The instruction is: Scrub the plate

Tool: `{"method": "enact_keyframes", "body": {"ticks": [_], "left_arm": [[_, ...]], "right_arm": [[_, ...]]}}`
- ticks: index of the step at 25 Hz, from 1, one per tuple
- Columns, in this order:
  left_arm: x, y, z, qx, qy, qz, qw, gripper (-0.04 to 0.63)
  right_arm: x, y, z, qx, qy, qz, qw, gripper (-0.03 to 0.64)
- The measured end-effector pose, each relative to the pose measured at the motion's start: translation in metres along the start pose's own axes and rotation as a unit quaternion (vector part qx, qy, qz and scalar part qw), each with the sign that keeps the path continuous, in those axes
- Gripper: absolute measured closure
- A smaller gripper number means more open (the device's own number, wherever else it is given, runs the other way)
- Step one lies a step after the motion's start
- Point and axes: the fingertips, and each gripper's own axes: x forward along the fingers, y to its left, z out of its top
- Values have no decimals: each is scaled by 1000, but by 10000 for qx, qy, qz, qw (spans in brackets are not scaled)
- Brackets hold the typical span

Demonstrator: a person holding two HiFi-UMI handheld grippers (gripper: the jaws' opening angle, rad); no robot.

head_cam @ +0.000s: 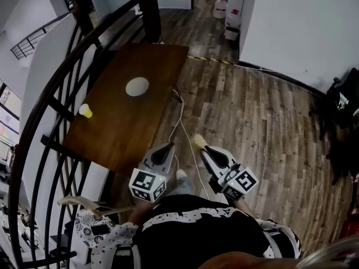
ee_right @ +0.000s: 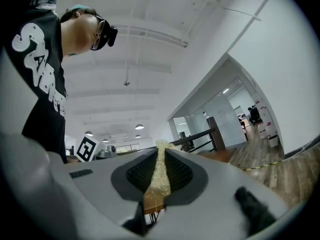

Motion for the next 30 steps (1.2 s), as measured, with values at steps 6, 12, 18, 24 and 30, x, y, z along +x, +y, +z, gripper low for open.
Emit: {"method": "enact_keyframes", "body": {"ticks": [6, 12, 18, 24, 30], "left_arm": [[34, 21, 11, -8, -63, -104, 9999, 581], [55, 45, 13, -58, -77, 7, 10000, 580], [64, 69, 16, -170, -70, 130, 9997, 580], [81, 86, 32, -158, -202, 135, 9996, 580], [97, 101, 33, -204, -206, 158, 9995, 580]], "right_arm": [[22, -29, 11, -44, -25, -64, 10000, 568], [47, -54, 10, 1, 47, -11, 10000, 568], [72, -65, 17, 91, 3, 139, 9999, 568], [90, -82, 21, -38, 154, 111, 9998, 568], [110, -97, 26, -28, 169, 168, 9997, 568]]}}
